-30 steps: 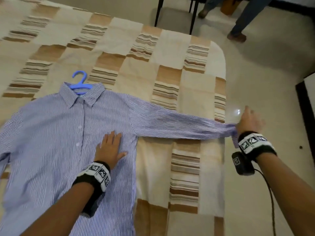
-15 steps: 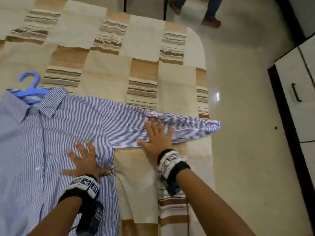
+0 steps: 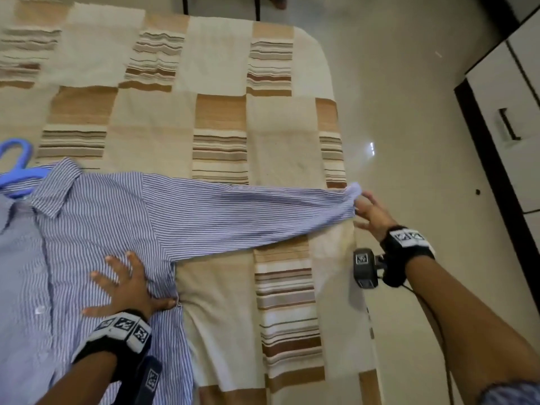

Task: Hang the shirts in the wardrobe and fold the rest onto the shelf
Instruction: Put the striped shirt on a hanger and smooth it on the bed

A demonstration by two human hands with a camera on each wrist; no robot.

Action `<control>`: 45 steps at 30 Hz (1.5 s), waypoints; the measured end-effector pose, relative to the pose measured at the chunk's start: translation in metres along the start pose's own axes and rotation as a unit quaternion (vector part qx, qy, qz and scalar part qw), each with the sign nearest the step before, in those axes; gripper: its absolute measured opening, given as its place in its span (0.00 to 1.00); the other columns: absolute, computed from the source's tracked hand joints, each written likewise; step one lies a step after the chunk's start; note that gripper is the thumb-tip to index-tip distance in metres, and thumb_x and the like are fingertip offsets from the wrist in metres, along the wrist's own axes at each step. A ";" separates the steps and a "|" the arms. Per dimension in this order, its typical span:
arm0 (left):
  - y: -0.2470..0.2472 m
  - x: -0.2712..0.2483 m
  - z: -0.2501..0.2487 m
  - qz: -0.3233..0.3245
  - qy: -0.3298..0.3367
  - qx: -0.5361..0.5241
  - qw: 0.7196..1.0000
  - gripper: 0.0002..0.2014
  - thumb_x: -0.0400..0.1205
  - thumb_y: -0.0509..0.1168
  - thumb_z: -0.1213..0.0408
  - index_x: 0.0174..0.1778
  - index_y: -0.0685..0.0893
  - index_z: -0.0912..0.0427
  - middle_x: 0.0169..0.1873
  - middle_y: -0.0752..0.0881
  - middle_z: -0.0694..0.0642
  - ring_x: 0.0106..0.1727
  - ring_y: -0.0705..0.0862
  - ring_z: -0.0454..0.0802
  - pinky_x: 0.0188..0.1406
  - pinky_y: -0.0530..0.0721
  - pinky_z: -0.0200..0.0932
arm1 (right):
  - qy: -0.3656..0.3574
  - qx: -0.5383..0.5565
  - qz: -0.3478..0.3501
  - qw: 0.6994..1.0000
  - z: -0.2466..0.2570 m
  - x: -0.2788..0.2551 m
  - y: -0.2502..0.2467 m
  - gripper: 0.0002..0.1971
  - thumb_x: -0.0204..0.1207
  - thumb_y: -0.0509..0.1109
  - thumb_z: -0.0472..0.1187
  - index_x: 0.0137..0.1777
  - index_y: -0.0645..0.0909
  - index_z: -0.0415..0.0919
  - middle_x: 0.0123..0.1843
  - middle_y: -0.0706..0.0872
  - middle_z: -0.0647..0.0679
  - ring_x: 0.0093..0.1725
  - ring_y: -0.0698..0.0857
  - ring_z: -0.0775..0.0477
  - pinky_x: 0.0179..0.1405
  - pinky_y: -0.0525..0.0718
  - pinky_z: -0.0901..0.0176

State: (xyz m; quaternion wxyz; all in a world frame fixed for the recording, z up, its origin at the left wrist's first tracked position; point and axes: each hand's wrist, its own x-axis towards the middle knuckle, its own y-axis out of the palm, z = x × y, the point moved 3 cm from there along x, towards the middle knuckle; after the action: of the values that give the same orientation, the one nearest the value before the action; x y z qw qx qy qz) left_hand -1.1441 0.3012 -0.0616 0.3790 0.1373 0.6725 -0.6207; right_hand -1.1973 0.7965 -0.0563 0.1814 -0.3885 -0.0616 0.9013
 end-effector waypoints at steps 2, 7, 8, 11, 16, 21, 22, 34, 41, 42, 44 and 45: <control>-0.001 0.000 0.001 0.003 0.001 0.002 1.000 0.72 0.58 0.78 0.39 0.79 0.27 0.55 0.77 0.26 0.64 0.77 0.32 0.75 0.71 0.53 0.80 | -0.021 0.013 -0.016 1.000 0.015 -0.003 -0.002 0.04 0.82 0.64 0.40 0.46 0.78 0.47 0.46 0.83 0.49 0.57 0.78 0.47 0.44 0.81 0.58; 0.000 0.000 0.003 0.001 0.006 0.012 1.000 0.72 0.58 0.78 0.38 0.79 0.28 0.57 0.77 0.28 0.66 0.78 0.36 0.76 0.72 0.55 0.77 | 0.122 -0.043 -0.045 0.991 -0.013 0.004 -0.020 0.28 0.81 0.52 0.64 0.64 0.73 0.40 0.62 0.79 0.37 0.60 0.79 0.34 0.45 0.83 0.45; 0.000 0.000 0.003 -0.001 0.008 0.011 1.000 0.72 0.58 0.78 0.38 0.79 0.29 0.57 0.77 0.29 0.67 0.78 0.36 0.77 0.72 0.55 0.77 | 0.158 -0.067 0.001 0.985 -0.024 0.007 -0.014 0.29 0.78 0.52 0.68 0.58 0.73 0.42 0.58 0.81 0.37 0.56 0.82 0.35 0.43 0.82 0.46; -0.002 0.001 0.002 -0.005 0.010 0.017 1.000 0.72 0.58 0.78 0.38 0.80 0.30 0.59 0.78 0.30 0.68 0.78 0.37 0.76 0.72 0.54 0.77 | 0.115 -0.045 0.054 0.991 -0.016 0.009 0.007 0.10 0.84 0.58 0.52 0.49 0.73 0.47 0.42 0.79 0.39 0.35 0.83 0.43 0.35 0.78 0.55; -0.002 0.001 0.002 -0.005 0.009 0.004 1.000 0.72 0.57 0.80 0.41 0.80 0.31 0.57 0.78 0.29 0.66 0.78 0.34 0.74 0.72 0.52 0.79 | -0.038 0.110 -0.075 0.990 0.029 -0.003 -0.009 0.10 0.77 0.66 0.27 0.51 0.81 0.42 0.30 0.86 0.53 0.35 0.79 0.53 0.24 0.81 0.69; 0.000 0.004 0.005 -0.005 0.015 0.005 1.000 0.72 0.58 0.78 0.39 0.80 0.30 0.57 0.78 0.29 0.67 0.78 0.34 0.75 0.72 0.53 0.78 | -0.078 0.185 -0.168 0.965 0.015 -0.033 -0.052 0.15 0.74 0.64 0.21 0.48 0.81 0.42 0.36 0.80 0.46 0.30 0.76 0.55 0.24 0.78 0.71; 0.001 0.005 0.005 -0.007 0.015 0.006 1.000 0.72 0.58 0.78 0.38 0.80 0.30 0.57 0.78 0.29 0.67 0.78 0.34 0.75 0.72 0.53 0.78 | -0.058 0.192 -0.175 0.964 0.002 -0.036 -0.057 0.19 0.73 0.61 0.19 0.53 0.79 0.43 0.35 0.79 0.44 0.29 0.75 0.54 0.24 0.79 0.69; -0.009 0.007 0.010 -0.014 0.036 0.031 0.999 0.68 0.61 0.73 0.32 0.81 0.35 0.61 0.79 0.35 0.69 0.80 0.39 0.74 0.77 0.47 0.70 | 0.127 -0.032 -0.073 0.989 -0.035 -0.034 -0.040 0.21 0.79 0.68 0.52 0.65 0.74 0.38 0.57 0.83 0.41 0.53 0.84 0.41 0.57 0.79 0.47; -0.059 -0.007 -0.042 -0.124 0.128 -0.124 0.976 0.31 0.86 0.53 0.50 0.81 0.56 0.65 0.81 0.53 0.69 0.81 0.48 0.70 0.76 0.50 0.70 | -0.377 -0.340 -0.066 0.859 0.035 -0.114 0.128 0.23 0.81 0.64 0.43 0.73 0.70 0.32 0.72 0.74 0.36 0.71 0.71 0.36 0.72 0.64 0.47; -0.064 -0.010 -0.052 -0.148 0.147 -0.106 0.972 0.29 0.87 0.52 0.55 0.81 0.55 0.63 0.81 0.52 0.66 0.81 0.47 0.70 0.74 0.53 0.72 | -0.421 -0.389 -0.006 0.819 0.034 -0.126 0.169 0.24 0.80 0.64 0.43 0.73 0.70 0.31 0.72 0.74 0.34 0.72 0.71 0.35 0.73 0.64 0.42; -0.064 -0.013 -0.069 -0.156 0.190 -0.050 0.968 0.28 0.87 0.54 0.59 0.82 0.54 0.59 0.82 0.50 0.62 0.81 0.46 0.67 0.72 0.57 0.72 | -0.437 -0.536 0.086 0.717 0.022 -0.134 0.234 0.30 0.82 0.59 0.49 0.80 0.60 0.34 0.81 0.61 0.34 0.80 0.60 0.34 0.77 0.54 0.32; -0.060 -0.013 -0.077 -0.144 0.212 -0.021 0.966 0.29 0.86 0.55 0.59 0.82 0.52 0.58 0.83 0.48 0.61 0.82 0.45 0.66 0.73 0.56 0.71 | -0.398 -0.604 0.117 0.680 0.012 -0.128 0.252 0.33 0.84 0.54 0.54 0.83 0.50 0.39 0.84 0.50 0.38 0.83 0.49 0.37 0.78 0.46 0.29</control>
State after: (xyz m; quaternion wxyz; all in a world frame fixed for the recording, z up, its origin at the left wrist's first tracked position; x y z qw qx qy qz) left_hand -1.2012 0.3656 -0.0133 0.1373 0.1596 0.7629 -0.6112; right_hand -1.1954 0.5155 -0.0245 -0.2416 -0.0223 -0.6133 0.7517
